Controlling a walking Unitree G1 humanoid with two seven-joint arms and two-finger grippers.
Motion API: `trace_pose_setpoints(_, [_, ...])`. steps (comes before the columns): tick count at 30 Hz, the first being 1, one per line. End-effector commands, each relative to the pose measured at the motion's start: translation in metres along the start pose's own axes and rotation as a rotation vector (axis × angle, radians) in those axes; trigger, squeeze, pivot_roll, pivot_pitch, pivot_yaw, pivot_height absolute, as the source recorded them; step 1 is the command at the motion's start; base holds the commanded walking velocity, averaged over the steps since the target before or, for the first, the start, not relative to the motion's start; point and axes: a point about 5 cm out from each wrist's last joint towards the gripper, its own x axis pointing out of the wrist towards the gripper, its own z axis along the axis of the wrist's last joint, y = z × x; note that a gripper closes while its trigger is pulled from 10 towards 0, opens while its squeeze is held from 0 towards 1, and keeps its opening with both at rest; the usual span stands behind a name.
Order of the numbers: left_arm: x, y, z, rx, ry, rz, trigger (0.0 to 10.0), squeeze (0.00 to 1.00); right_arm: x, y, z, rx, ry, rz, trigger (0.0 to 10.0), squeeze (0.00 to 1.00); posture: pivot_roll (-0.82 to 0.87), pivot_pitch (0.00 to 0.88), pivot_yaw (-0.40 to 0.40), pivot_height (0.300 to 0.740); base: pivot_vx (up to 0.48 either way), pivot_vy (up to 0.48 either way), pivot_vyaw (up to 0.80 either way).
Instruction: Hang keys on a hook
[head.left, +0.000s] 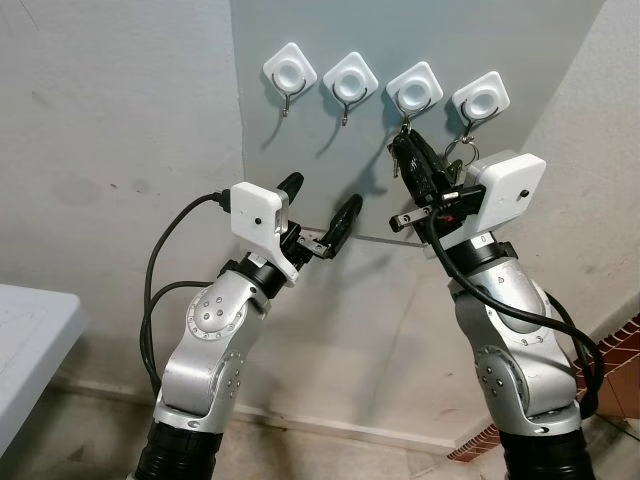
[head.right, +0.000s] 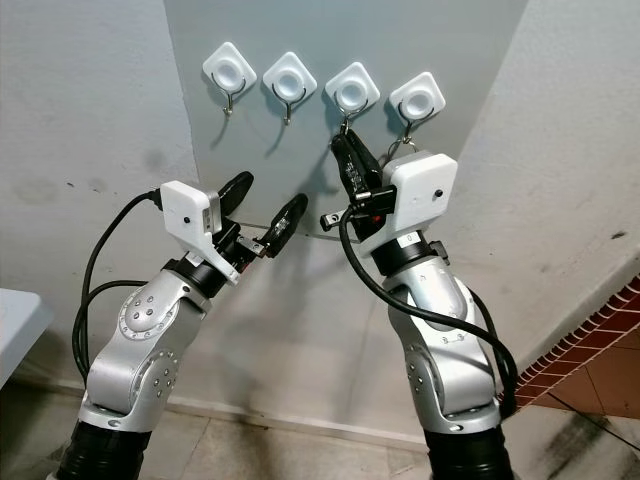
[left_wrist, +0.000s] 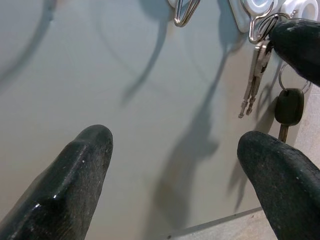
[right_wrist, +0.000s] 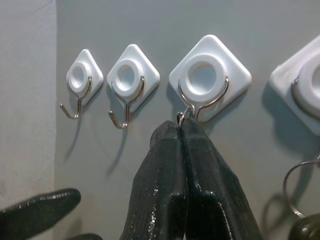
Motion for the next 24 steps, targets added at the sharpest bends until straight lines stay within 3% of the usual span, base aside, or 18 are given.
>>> trace_pose_setpoints(1, [-0.0003, -0.0026, 0.0026, -0.004, -0.007, -0.009, 10.0, 0.00, -0.0014, 0.0003, -0.0043, 0.002, 0.014, -0.001, 10.0, 0.00, -0.03, 0.047, -0.051, 0.740, 0.000, 0.000, 0.00])
trace_pose_setpoints(7, [-0.0004, -0.0027, 0.0021, -0.009, -0.004, -0.008, 10.0, 0.00, -0.0010, -0.0039, 0.0001, -0.016, -0.039, -0.061, 10.0, 0.00, -0.03, 0.048, -0.050, 0.740, 0.000, 0.000, 0.00])
trace_pose_setpoints(13, [-0.0012, -0.0038, 0.0011, -0.012, 0.001, -0.009, 10.0, 0.00, 0.0005, -0.0003, 0.0047, -0.058, -0.060, -0.019, 10.0, 0.00, -0.03, 0.054, -0.049, 0.740, 0.000, 0.000, 0.00])
trace_pose_setpoints(24, [-0.0022, -0.0020, 0.0019, -0.022, 0.003, 0.001, 10.0, 0.00, -0.0067, 0.0041, -0.0027, -0.141, 0.004, 0.050, 10.0, 0.00, -0.04, 0.063, -0.046, 0.740, 0.000, 0.000, 0.00])
